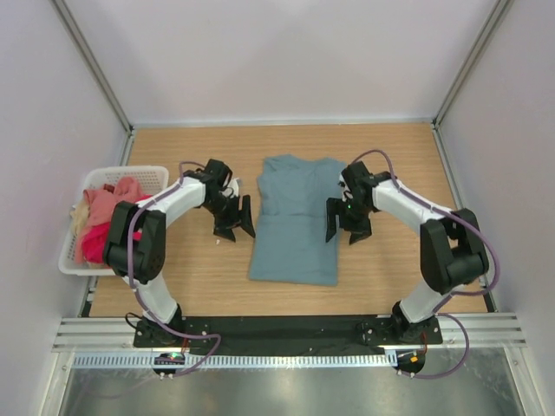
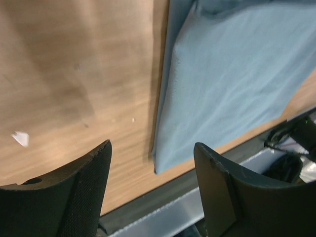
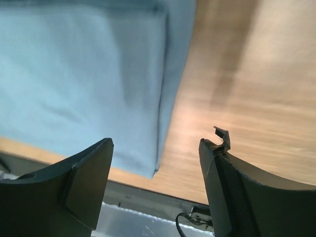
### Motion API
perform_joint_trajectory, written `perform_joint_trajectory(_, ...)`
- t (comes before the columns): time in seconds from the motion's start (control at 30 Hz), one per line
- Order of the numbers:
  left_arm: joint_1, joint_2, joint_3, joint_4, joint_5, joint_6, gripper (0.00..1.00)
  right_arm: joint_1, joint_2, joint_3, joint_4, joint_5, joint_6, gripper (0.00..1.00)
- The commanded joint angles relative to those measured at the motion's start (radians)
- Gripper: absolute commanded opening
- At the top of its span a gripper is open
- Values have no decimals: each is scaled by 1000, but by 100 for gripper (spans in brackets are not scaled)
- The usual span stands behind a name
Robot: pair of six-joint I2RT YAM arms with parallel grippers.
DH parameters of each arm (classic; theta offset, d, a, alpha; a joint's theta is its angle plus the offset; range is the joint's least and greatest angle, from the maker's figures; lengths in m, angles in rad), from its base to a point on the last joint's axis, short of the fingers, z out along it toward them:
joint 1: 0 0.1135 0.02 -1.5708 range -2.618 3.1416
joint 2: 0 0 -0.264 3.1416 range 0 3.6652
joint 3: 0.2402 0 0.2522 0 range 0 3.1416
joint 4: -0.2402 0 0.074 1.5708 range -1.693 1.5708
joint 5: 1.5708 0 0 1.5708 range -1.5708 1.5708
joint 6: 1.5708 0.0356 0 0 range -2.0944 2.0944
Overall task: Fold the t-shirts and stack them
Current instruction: Fold the tshirt
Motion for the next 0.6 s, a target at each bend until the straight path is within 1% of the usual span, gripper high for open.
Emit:
perform_joint_trajectory(0.0, -8, -62, -110, 31, 99, -2, 70, 5, -111, -153, 77, -184, 39, 77)
perform_joint_trajectory(0.13, -28, -68, -165, 77, 119, -16, 71, 9, -184, -320, 187, -204, 114, 75)
perform_joint_trajectory(0.27, -66, -53, -185, 110, 115, -39, 71, 25, -211, -417, 274, -239, 201, 68)
perform_joint_trajectory(0.43, -86, -41, -242, 172, 87, -79, 69, 45, -228, -495, 341, -221, 228, 64)
perform_joint_trajectory(0.57, -85, -30, -251, 167, 67, -70, 68, 50, -225, -523, 361, -219, 247, 61)
